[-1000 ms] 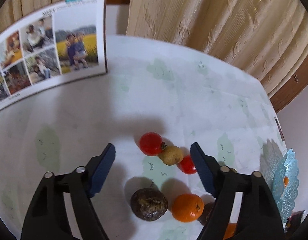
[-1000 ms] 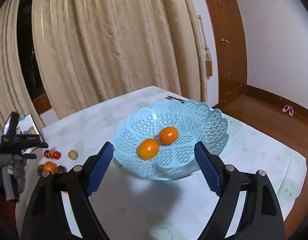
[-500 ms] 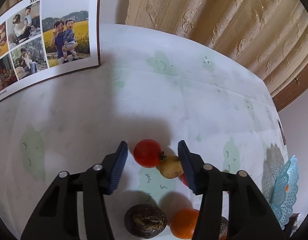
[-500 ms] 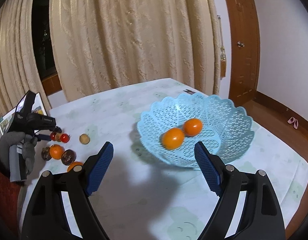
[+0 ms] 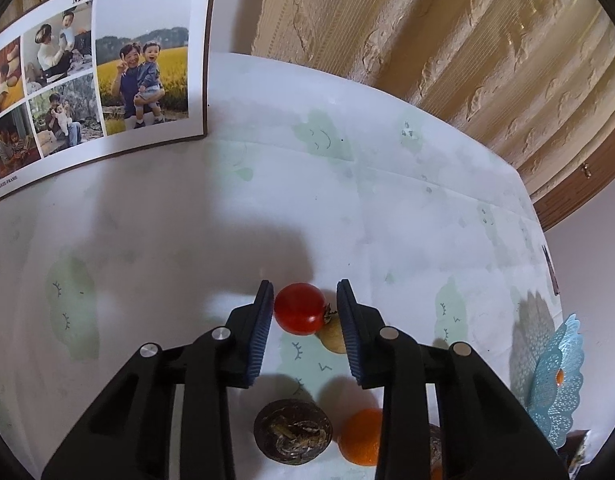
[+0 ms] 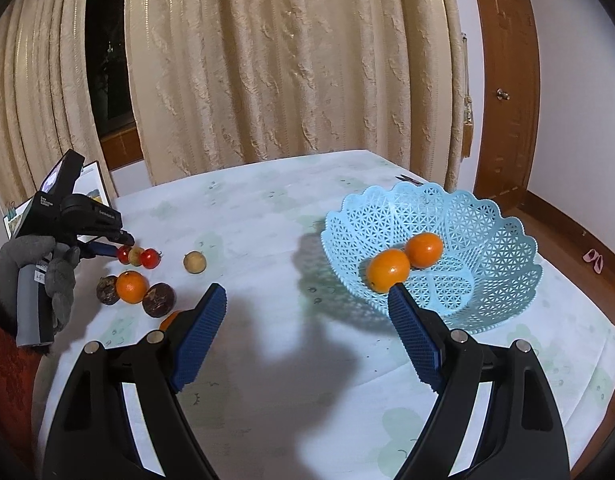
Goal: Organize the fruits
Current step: 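Grasp an orange with the right tool while the left tool lifts the tomato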
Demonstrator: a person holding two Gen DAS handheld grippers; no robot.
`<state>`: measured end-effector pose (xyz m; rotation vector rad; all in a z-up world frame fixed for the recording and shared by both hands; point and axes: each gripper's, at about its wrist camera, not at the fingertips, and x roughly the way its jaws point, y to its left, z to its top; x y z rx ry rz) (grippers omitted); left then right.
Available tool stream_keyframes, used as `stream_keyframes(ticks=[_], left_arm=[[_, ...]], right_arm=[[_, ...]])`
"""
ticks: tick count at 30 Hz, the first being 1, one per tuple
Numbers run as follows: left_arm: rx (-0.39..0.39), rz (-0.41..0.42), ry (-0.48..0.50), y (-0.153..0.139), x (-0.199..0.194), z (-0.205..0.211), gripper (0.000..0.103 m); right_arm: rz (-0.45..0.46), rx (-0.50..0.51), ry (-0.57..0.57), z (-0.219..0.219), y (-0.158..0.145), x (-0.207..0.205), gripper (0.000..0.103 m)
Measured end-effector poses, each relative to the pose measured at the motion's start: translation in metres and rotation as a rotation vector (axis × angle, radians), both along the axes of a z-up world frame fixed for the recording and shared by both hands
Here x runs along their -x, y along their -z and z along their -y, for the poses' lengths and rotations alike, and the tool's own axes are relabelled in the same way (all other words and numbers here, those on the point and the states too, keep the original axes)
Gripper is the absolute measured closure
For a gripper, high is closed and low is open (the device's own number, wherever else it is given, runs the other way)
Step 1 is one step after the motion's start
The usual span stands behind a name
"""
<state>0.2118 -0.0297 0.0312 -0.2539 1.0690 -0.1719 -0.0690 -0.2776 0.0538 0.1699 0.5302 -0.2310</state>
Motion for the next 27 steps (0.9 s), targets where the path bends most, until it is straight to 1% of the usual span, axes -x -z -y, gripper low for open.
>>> stream_keyframes(ticks=[7,10,11,13,19,23,27], left_arm=[[-0.033,-0.009,-0.017,0.011,-0.002,0.002,0.069],[-0.052,-0.003,-0.012,0.012,-0.001,0.005,0.070],[-0.055,-0.001,-0.010,0.011,-0.001,0.005,0.073],[-0.051,0.000,-0.005,0.009,0.000,0.005,0.073],[-0.029,0.070,-0.019,-0.019,0.008,-0.008,0.073],[-0.003,0.127,-0.029,-0.042,0.015,-0.017,0.073],[0.022,0.167,-0.028,-0.061,0.022,-0.021,0.073]], right_arm=[[0.001,0.005,-0.008,-0.005,-0.001,0.000,0.019],[0.000,0.013,-0.013,-0.008,-0.002,0.001,0.019],[-0.001,0.015,-0.016,-0.009,-0.002,0.000,0.019],[-0.010,0.006,-0.029,-0.010,-0.002,-0.002,0.019],[-0.065,-0.077,-0.097,-0.011,0.005,-0.018,0.019],[-0.119,-0.135,-0.167,-0.018,0.015,-0.034,0.019],[-0.172,-0.177,-0.203,-0.026,0.027,-0.049,0.019]])
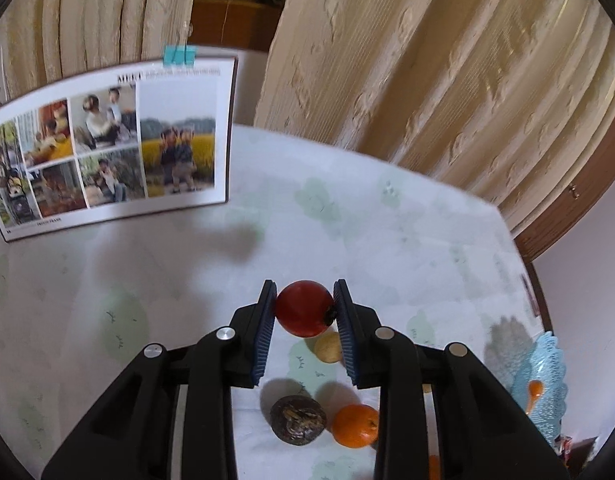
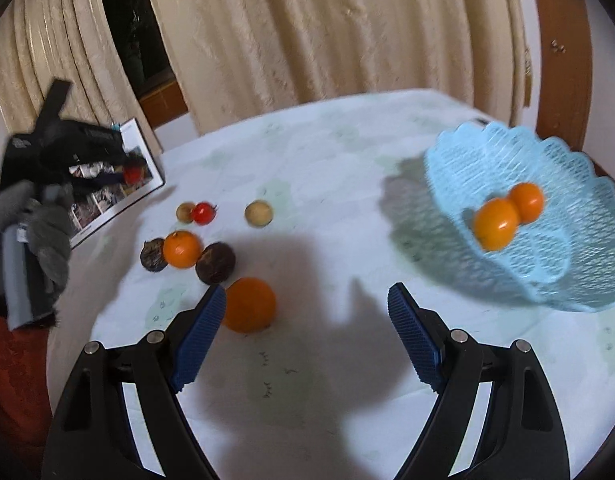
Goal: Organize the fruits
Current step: 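Grasp an orange with the right tool while the left tool lifts the tomato, then carry the orange into the basket and open the right tool while left carries the tomato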
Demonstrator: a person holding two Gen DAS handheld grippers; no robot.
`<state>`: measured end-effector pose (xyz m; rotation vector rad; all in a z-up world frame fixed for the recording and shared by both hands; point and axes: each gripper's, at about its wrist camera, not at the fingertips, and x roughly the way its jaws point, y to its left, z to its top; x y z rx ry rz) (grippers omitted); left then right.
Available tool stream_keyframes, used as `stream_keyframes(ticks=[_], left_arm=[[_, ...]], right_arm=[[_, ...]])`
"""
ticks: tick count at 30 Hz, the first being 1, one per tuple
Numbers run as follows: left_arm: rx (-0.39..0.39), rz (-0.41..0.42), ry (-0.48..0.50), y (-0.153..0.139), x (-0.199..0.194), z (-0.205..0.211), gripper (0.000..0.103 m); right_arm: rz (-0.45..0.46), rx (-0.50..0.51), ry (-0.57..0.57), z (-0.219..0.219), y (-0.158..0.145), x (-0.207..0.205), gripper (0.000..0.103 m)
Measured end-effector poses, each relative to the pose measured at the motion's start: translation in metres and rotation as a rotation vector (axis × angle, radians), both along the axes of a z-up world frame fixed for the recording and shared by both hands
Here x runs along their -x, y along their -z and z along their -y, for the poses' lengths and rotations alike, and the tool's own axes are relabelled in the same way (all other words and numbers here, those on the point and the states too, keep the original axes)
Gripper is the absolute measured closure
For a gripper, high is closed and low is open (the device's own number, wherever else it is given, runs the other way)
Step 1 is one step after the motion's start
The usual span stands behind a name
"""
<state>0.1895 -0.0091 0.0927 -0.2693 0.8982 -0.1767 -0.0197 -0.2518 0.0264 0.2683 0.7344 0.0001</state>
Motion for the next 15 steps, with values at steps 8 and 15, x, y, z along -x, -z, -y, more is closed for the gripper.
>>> stream_keyframes(ticks=[8,15], left_arm=[[0.032,0.063,0.032,-0.025,0.017,0.003,0.073],[0.039,0.096,0.064,-0.037,0.030,0.011,0.073]], right_arm=[[-0.076,0.017,-0.120,-0.030,0.013,-0.026,0.028],[-0.121,0.085,-0.158,-0.045,0.025,-0.037,0.063]])
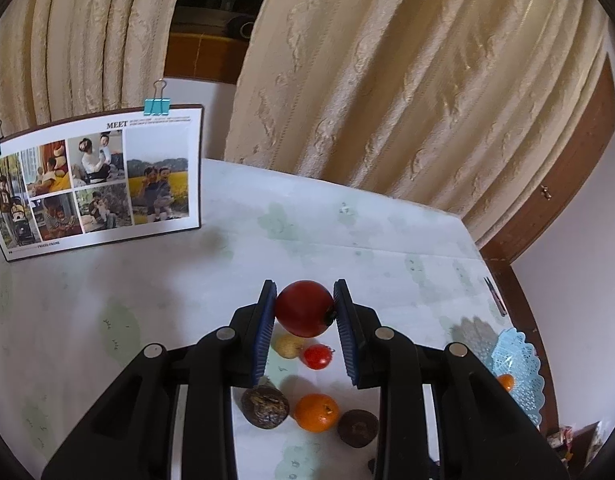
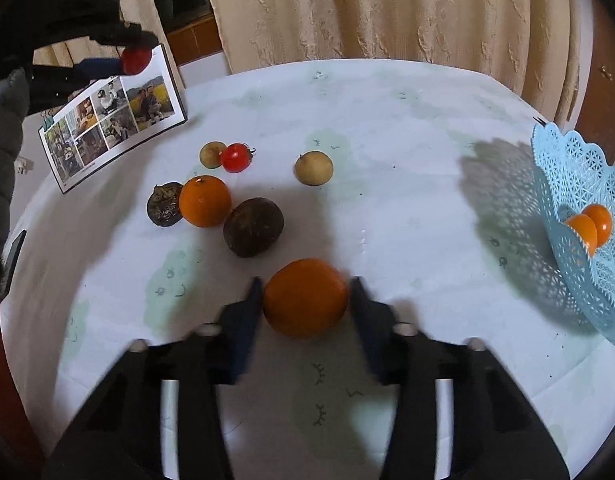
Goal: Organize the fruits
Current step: 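Carry the orange into the basket and open the right tool while left carries the tomato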
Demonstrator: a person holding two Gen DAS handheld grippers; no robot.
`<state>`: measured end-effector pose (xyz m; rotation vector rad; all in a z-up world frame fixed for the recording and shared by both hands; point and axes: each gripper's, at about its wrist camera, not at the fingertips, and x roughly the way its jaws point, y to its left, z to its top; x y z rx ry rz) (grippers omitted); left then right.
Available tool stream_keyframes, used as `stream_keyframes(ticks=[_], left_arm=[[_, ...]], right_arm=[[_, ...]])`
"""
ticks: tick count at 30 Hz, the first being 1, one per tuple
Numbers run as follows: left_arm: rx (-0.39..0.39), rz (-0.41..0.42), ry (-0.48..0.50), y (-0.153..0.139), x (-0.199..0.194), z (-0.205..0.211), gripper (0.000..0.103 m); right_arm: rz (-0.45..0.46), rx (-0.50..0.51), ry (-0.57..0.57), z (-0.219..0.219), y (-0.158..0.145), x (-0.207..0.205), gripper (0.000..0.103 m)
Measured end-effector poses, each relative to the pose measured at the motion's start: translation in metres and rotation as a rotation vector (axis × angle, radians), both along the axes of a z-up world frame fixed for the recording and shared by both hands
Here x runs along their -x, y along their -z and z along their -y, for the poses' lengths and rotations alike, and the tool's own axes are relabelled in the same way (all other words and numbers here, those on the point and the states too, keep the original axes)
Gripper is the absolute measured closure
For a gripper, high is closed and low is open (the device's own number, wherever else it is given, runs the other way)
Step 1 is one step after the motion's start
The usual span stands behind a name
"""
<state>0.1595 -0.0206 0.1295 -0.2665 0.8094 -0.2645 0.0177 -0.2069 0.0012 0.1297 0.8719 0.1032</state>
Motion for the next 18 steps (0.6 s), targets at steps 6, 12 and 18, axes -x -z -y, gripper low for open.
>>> stream_keyframes(ticks=[6,12,18], left_arm=[[-0.002,0.026,0.033,-0.008,0.010,0.011,0.073],[-0.005,0.043,0.079,-0.012,0.020,0.024,0.073],[-0.013,0.050,0.117,-0.013,0.027,0.037,0.073]], right_arm=[[0.029,-0.011,0.034,0.010,-0.009,0.008,0.063],[0.099,-0.042,0.152,0.051,-0.034,0.025,0.063],[0.168,-0.046,0.300,0.101,-0.054,0.048,0.063]])
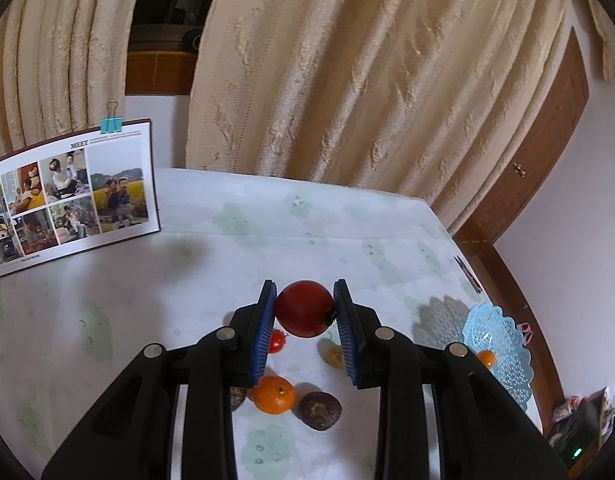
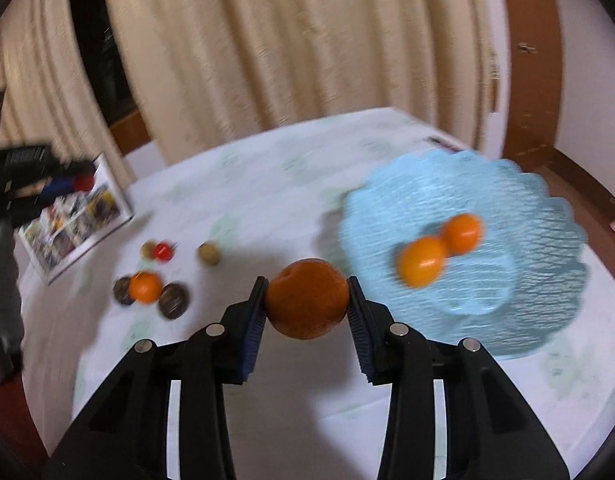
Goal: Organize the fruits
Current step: 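Carry the orange into the basket and open the right tool while left carries the tomato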
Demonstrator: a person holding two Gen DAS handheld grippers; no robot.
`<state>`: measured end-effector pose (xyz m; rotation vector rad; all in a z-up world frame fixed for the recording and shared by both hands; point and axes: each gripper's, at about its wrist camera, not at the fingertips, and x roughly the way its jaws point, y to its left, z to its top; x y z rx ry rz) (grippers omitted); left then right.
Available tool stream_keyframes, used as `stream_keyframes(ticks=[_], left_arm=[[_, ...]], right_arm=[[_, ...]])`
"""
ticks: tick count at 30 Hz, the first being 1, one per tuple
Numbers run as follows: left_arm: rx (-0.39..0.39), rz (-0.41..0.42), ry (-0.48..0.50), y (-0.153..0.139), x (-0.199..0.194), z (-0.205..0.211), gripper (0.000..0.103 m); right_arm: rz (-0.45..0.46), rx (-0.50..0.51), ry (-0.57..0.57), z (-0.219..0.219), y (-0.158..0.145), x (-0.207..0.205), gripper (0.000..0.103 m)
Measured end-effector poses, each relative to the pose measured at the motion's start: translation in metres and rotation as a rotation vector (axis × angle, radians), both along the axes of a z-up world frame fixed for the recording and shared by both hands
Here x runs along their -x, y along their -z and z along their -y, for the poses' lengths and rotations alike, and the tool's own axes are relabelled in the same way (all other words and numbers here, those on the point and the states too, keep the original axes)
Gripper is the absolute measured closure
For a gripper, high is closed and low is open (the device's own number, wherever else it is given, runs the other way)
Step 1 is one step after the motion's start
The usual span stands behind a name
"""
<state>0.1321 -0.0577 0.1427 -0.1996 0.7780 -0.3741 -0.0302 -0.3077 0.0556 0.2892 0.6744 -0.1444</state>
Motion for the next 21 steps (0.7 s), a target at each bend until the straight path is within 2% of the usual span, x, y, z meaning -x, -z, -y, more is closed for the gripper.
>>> stream_keyframes(ticks=[8,17,18,21], left_arm=[[-0.015,0.013,0.047,0.000,0.010,0.015,0.073],[-0.022,0.017,0.093,0.001,0.019,0.029,0.073],[-0.023,0.017,0.099,0.002,0.020,0.031,0.073],[-0.024,0.016,0.117,0.003,0.023,0.035,0.073]], right_arm=[[0.003,0.003,0.162,0.059,0.001,0.023,0.063],[-0.011,0.025,0.280,0.099,0.011,0.039,0.062],[-0.011,0.027,0.290,0.101,0.011,0.041,0.061],[0.011,0.040,0.323,0.104,0.010,0.048,0.046]])
